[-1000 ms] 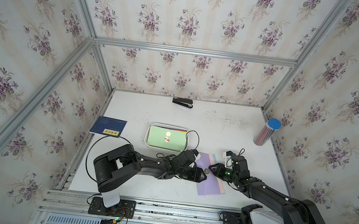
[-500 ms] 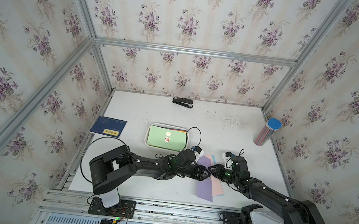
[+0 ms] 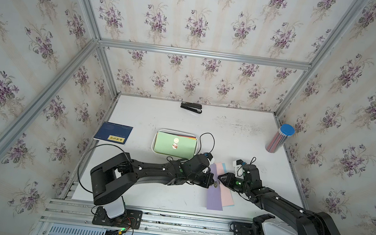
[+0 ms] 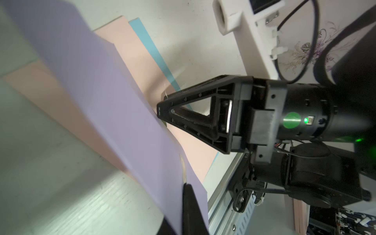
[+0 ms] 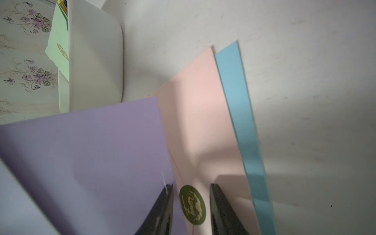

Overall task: Put the sealed envelopes into the storage box
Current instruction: Pick up the envelope from the center of the board, then place the envelope in the storage box.

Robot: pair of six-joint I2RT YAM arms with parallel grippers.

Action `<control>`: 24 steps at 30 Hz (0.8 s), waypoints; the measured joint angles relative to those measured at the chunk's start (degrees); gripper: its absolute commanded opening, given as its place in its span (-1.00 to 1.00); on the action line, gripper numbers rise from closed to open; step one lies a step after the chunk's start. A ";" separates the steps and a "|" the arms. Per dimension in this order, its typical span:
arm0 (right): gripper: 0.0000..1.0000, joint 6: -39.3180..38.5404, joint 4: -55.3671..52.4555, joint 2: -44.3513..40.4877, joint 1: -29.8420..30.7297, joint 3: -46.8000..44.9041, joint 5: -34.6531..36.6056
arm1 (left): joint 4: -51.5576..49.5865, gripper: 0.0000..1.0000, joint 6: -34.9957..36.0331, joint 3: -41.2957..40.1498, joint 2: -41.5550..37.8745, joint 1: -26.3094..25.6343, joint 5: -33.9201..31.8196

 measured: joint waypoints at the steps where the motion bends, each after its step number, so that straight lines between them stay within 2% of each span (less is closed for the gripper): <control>1: -0.26 -0.02 -0.81 -0.76 0.00 -0.04 0.07 | -2.80 -1.00 1.42 1.07 -1.38 0.46 -0.55; 5: -0.22 -0.20 -3.32 -5.57 0.00 0.09 0.85 | -14.16 -1.00 8.81 6.32 -6.67 3.50 -1.75; 10: -0.20 -1.27 -4.39 -12.44 -0.02 0.24 2.49 | -31.95 -1.00 21.31 16.57 -10.16 12.22 -0.48; 14: -0.21 -1.73 -4.48 -13.99 -0.04 -0.04 3.28 | -45.70 -1.00 33.35 26.60 -10.93 18.34 -0.50; 18: -0.22 -1.86 -4.50 -12.96 -0.07 -0.04 3.48 | -55.63 -1.00 50.31 34.16 -11.43 19.02 -2.69; 24: -0.22 -1.90 -4.48 -12.24 -0.07 0.04 3.50 | -65.33 -0.96 77.24 36.46 -11.26 19.39 -9.97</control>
